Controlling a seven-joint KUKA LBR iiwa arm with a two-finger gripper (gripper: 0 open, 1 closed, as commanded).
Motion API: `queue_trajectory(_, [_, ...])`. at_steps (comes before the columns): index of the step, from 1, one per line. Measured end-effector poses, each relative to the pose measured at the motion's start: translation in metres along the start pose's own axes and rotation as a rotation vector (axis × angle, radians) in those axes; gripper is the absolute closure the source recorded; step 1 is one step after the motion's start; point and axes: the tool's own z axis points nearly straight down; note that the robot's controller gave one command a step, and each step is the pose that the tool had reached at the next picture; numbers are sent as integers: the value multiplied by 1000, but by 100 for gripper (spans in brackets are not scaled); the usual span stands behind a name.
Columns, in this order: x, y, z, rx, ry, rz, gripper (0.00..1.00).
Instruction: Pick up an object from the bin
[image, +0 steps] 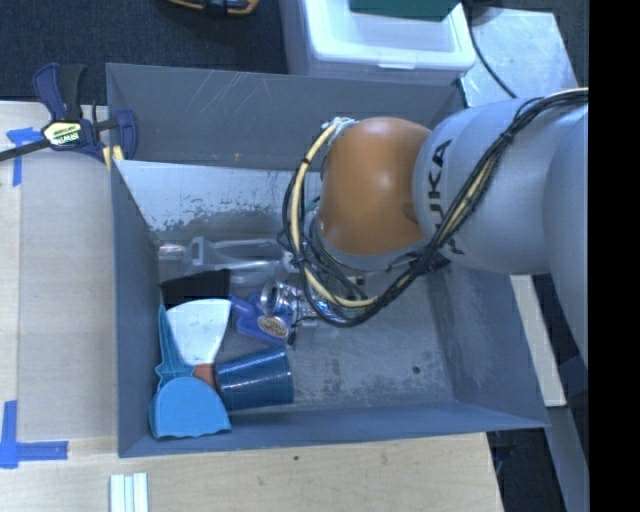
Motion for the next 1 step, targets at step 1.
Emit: queue_trajectory(1, [0,0,0,0,0,0,0])
